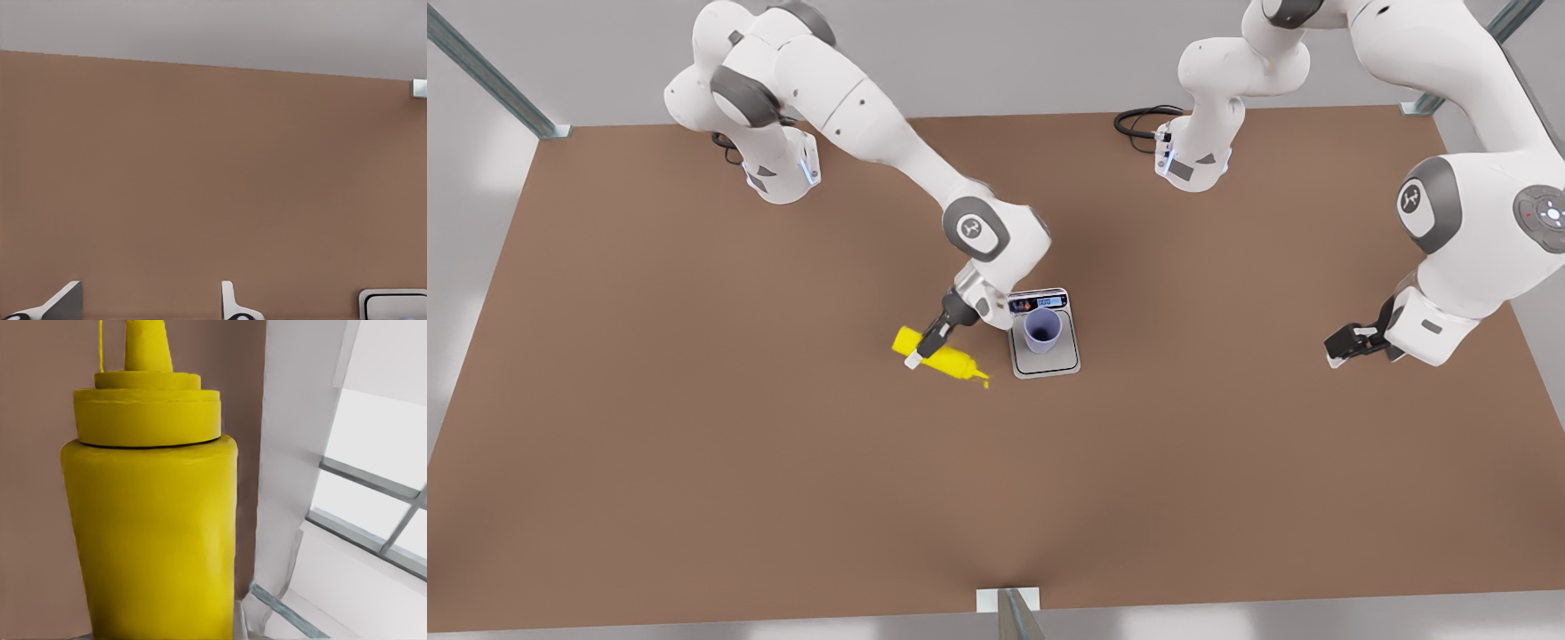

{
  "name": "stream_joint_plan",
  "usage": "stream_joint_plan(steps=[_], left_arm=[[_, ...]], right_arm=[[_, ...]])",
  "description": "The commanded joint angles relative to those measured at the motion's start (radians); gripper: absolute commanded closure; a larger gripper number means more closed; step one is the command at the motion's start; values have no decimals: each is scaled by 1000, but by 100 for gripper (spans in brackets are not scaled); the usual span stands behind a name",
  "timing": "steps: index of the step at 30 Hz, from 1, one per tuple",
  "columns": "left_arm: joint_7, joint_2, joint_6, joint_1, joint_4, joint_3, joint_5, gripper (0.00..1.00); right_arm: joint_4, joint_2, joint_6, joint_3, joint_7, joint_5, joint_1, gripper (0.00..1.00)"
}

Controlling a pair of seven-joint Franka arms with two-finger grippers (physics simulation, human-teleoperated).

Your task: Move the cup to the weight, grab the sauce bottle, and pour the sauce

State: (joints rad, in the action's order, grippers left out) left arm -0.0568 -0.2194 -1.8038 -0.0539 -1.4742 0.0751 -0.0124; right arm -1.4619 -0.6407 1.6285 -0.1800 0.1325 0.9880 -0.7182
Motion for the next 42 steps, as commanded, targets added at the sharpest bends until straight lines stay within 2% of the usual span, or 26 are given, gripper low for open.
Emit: stream_joint_plan(steps=[1,3,5,9,15,18,21,24,27,30,31,33,35,38,42], left_arm=[[0,0,0,0,0,0,0,0],[0,0,0,0,0,0,0,0],[0,0,0,2,0,0,0,0],[0,0,0,0,0,0,0,0],[0,0,0,0,0,0,0,0],[0,0,0,0,0,0,0,0],[0,0,-2,2,0,0,0,0],[0,-5,-6,0,0,0,0,0],[0,-5,-8,2,0,0,0,0],[0,-5,-8,0,0,0,0,0],[0,-5,-8,2,0,0,0,0],[0,-3,-6,2,0,0,0,0],[0,-3,-8,2,0,0,0,0],[0,-6,-8,2,0,0,0,0],[0,-6,-8,2,0,0,0,0]], right_arm=[[-2,6,19,-1,-1,-29,19,43],[-2,7,36,-1,-2,-52,39,43],[0,18,76,1,-19,-178,86,43],[-8,49,192,1,-195,-324,217,43],[-31,62,379,2,-689,-587,444,43],[-120,82,533,2,-974,-729,555,43],[-227,84,689,2,-1321,-1024,663,43],[-275,70,743,2,-1589,-1273,737,43],[-287,39,738,1,-1838,-1517,783,43],[-281,19,657,-4,-2060,-1721,816,43],[-282,12,622,-4,-2119,-1769,824,43],[-284,-33,584,-87,-2208,-1841,902,43],[-284,-79,524,-134,-2318,-1928,954,43],[-287,-120,401,-138,-2429,-2083,974,43],[-299,-159,366,-147,-2481,-2151,973,43]])
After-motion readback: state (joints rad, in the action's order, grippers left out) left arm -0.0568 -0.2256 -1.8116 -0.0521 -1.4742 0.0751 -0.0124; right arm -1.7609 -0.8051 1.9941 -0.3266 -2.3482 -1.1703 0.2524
